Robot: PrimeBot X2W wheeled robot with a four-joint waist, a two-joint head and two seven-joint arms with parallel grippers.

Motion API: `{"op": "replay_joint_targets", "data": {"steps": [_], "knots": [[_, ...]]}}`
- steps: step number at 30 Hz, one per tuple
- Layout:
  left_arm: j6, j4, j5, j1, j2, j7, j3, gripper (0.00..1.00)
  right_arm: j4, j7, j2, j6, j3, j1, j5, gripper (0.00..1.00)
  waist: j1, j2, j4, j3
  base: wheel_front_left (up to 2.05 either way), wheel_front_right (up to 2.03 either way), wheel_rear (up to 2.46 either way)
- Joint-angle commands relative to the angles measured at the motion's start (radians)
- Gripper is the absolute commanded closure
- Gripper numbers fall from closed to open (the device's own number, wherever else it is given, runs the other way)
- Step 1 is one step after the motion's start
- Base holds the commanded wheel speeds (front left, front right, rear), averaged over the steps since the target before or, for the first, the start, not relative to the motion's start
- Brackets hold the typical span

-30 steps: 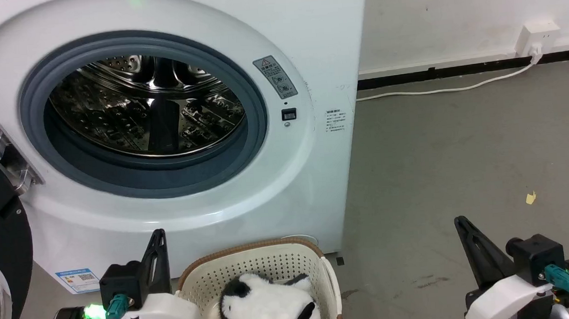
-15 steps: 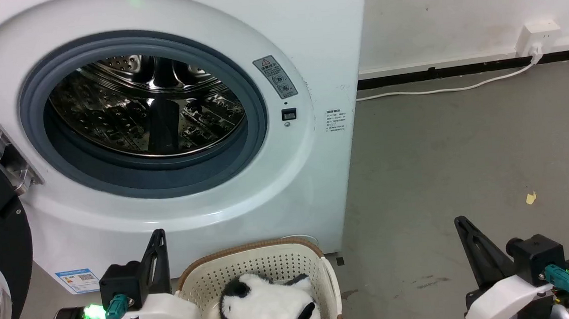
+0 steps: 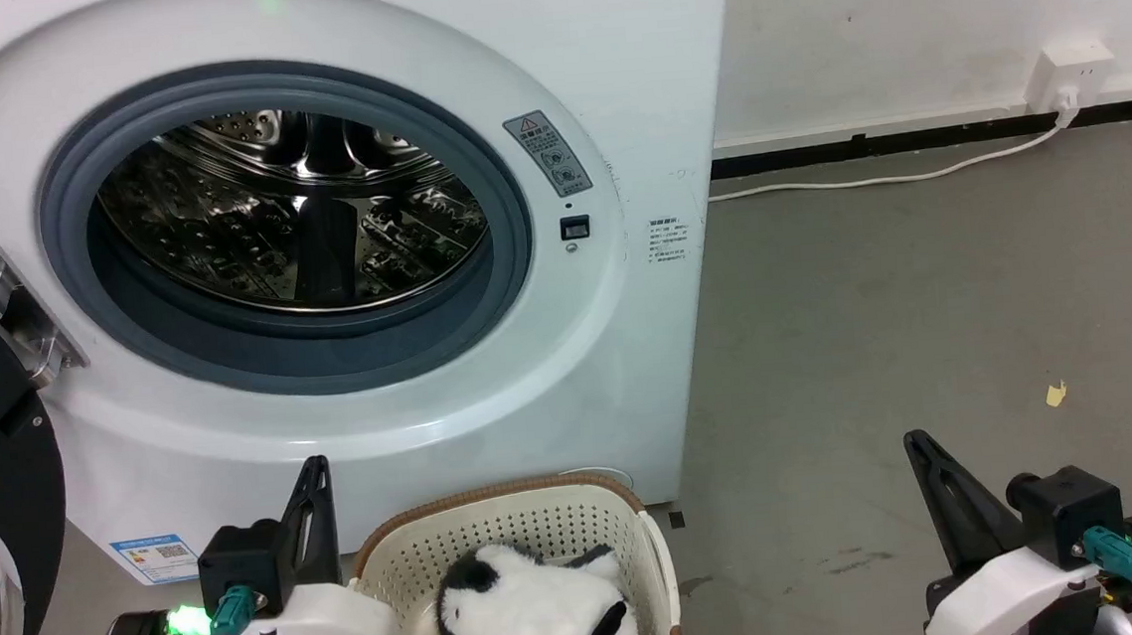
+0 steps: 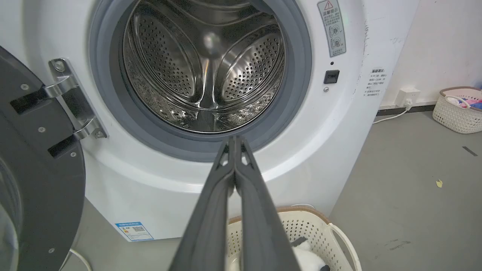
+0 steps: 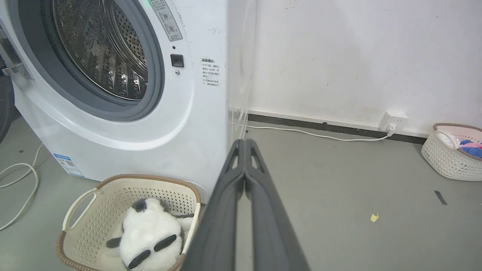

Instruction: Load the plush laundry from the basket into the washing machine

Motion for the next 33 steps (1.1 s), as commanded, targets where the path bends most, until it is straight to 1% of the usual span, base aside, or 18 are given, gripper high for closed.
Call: {"op": "replay_joint_targets", "data": {"steps": [1,33], "knots": [[-0.004,-0.004,0.002,0.015,0.0,0.0,0.001,1.0,-0.004,0.001,0.003,-0.001,0.0,-0.012,-0.008,1.0,0.0,0.0,0.0,0.0,0.0,0.0,0.0],[-0.004,-0.004,0.002,0.015,0.0,0.0,0.001,1.0,-0.004,0.001,0.003,-0.001,0.0,-0.012,-0.008,1.0,0.0,0.0,0.0,0.0,0.0,0.0,0.0]]}}
